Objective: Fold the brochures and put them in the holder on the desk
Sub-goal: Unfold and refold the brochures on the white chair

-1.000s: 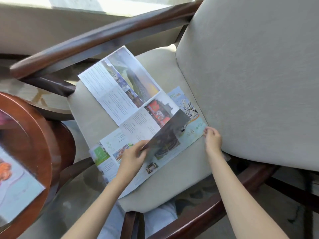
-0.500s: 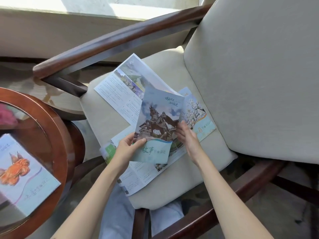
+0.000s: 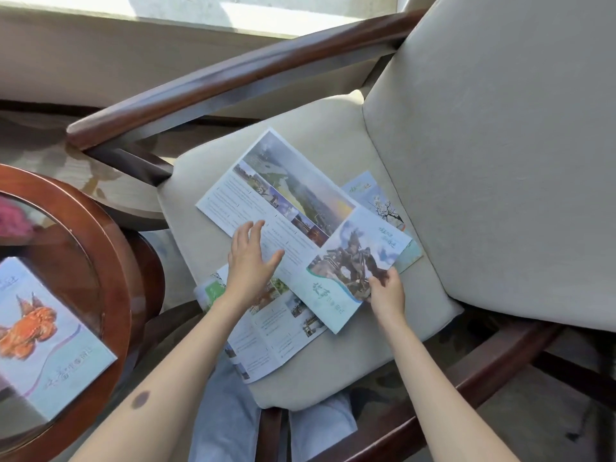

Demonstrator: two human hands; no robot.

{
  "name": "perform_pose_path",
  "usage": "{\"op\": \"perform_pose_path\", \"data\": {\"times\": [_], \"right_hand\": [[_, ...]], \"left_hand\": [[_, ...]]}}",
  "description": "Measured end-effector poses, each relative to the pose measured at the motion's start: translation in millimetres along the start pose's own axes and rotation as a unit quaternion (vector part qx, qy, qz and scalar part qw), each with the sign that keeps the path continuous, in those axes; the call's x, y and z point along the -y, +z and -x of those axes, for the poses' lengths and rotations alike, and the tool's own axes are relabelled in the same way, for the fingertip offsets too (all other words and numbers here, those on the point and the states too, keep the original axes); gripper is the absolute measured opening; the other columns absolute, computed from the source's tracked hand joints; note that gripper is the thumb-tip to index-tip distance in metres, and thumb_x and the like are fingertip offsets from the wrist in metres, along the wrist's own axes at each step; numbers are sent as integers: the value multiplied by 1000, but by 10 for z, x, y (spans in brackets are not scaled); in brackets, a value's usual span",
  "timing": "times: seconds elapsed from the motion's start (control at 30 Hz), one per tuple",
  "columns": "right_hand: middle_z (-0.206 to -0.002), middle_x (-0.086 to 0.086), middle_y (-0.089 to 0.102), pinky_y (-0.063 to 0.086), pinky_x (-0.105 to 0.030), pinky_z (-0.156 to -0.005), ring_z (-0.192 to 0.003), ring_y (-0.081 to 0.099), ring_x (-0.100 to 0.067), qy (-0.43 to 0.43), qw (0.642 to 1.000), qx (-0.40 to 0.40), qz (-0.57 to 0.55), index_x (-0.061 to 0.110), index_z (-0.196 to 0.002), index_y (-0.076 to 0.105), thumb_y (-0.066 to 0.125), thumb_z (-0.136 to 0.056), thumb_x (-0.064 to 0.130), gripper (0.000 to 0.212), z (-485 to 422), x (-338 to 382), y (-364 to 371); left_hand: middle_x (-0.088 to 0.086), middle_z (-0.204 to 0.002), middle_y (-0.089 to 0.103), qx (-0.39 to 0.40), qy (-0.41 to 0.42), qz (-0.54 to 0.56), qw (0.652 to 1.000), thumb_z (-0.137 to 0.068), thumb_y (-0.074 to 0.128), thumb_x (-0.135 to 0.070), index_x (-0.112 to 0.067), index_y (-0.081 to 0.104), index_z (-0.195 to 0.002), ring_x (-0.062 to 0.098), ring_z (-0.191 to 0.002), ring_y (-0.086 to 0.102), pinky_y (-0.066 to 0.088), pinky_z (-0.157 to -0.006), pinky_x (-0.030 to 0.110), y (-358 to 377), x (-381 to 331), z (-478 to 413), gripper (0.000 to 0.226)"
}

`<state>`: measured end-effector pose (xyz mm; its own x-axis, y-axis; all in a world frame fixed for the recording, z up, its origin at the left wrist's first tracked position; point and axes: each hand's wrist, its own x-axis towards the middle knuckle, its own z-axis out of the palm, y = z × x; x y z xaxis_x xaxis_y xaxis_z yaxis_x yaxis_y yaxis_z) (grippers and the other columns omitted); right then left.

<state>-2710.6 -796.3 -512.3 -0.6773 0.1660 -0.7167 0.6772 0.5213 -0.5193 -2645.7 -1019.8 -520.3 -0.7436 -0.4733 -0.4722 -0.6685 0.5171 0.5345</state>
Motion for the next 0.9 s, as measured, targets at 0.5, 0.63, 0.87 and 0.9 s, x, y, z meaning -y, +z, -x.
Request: {"op": "perform_pose_path", "data": {"times": [0.5, 0.63, 0.87, 0.9], "right_hand": [[-112, -8, 64, 49, -24, -64, -94, 62, -19, 0, 1000, -30, -6, 16, -117, 48, 40, -94, 1, 28, -167, -68, -377], [-123, -9, 60, 52, -40, -85, -108, 61, -25, 35, 997, -35, -52, 14, -125, 45, 37, -96, 0, 33, -184, -62, -349], [-121, -6, 59, 55, -23, -66, -97, 62, -13, 36, 995, -17, -93, 12, -131, 40, 39, -96, 1, 36, -163, -37, -340], [-117, -6, 59, 52, -15, -57, -90, 62, -7, 32, 995, -7, -99, 11, -129, 41, 40, -96, 1, 34, -154, -27, -325]], "left_hand": [[8, -154, 23, -14, -124, -85, 989, -86, 60, -28, -12, 13, -147, 26, -143, 19, 19, -111, 54, -174, 398, -519, 79], [11, -144, 38, -40, -131, -33, 990, -85, 62, -25, -11, 25, -144, 29, -134, 33, 27, -109, 51, -170, 390, -520, 71], [13, -120, 55, -104, -162, 92, 977, -89, 55, -21, -8, 58, -116, 27, -109, 53, 41, -92, 38, -214, 321, -442, 30], [11, -117, 58, -96, -155, 114, 977, -90, 53, -21, -9, 60, -111, 23, -104, 54, 42, -87, 36, -206, 319, -416, 25]]}}
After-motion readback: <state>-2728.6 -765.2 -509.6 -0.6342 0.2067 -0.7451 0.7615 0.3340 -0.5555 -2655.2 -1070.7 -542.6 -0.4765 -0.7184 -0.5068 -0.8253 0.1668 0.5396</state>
